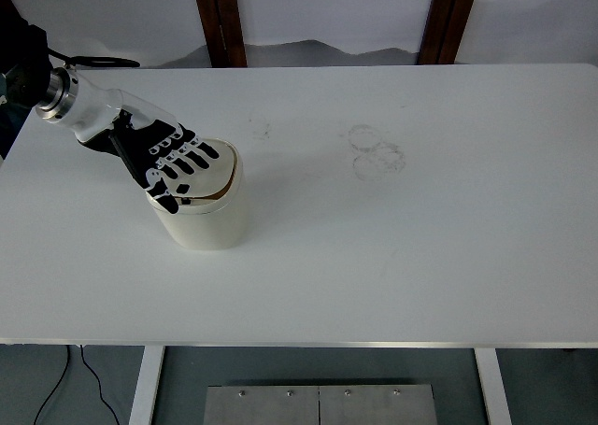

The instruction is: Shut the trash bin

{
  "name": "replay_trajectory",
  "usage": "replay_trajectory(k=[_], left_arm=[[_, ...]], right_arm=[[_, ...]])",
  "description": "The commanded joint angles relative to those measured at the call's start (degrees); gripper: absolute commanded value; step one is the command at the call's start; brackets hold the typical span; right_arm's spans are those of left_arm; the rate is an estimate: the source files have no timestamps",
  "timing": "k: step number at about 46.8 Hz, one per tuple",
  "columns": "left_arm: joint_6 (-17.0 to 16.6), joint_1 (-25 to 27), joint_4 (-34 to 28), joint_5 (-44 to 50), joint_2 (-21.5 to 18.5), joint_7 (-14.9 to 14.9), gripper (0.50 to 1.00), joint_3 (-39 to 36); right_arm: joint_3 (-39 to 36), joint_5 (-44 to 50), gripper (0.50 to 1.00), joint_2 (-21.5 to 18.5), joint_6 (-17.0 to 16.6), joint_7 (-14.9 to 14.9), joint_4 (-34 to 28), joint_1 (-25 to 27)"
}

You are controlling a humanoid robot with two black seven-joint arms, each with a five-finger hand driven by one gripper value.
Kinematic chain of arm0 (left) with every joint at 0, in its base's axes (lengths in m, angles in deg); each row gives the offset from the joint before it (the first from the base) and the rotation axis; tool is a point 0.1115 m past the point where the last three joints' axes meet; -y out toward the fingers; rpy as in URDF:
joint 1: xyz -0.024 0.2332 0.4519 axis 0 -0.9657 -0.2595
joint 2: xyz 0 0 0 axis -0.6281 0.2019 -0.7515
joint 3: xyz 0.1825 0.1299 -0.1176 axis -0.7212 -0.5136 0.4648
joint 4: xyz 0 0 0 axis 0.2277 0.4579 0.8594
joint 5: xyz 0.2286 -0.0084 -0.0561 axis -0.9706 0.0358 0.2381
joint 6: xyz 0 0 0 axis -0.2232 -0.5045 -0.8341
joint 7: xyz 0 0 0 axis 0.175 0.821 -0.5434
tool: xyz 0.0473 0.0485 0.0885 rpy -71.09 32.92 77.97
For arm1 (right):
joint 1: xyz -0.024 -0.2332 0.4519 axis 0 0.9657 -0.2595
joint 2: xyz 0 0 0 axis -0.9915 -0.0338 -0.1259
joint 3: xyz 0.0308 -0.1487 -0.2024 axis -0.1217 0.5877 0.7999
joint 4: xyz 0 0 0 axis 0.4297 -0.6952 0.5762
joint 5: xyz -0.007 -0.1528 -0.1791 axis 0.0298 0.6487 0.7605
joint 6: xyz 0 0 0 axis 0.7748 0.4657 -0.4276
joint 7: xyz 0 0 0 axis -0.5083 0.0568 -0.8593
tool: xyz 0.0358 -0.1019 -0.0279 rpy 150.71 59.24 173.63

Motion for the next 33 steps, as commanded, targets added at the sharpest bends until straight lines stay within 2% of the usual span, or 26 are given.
replay_trajectory(k=[1,33], left_arm=[[-0.1,-0.1,0.0,0.0,0.0,0.0,1.0,0.0],[-0.8,-0.9,0.0,0.0,-0.1,0.0,1.0,0.0]], right_arm=[[0.0,0.0,0.995,0.0,0.0,0.0,-0.1,0.0],[0.0,0.0,0.995,0.0,0.0,0.0,-0.1,0.0]])
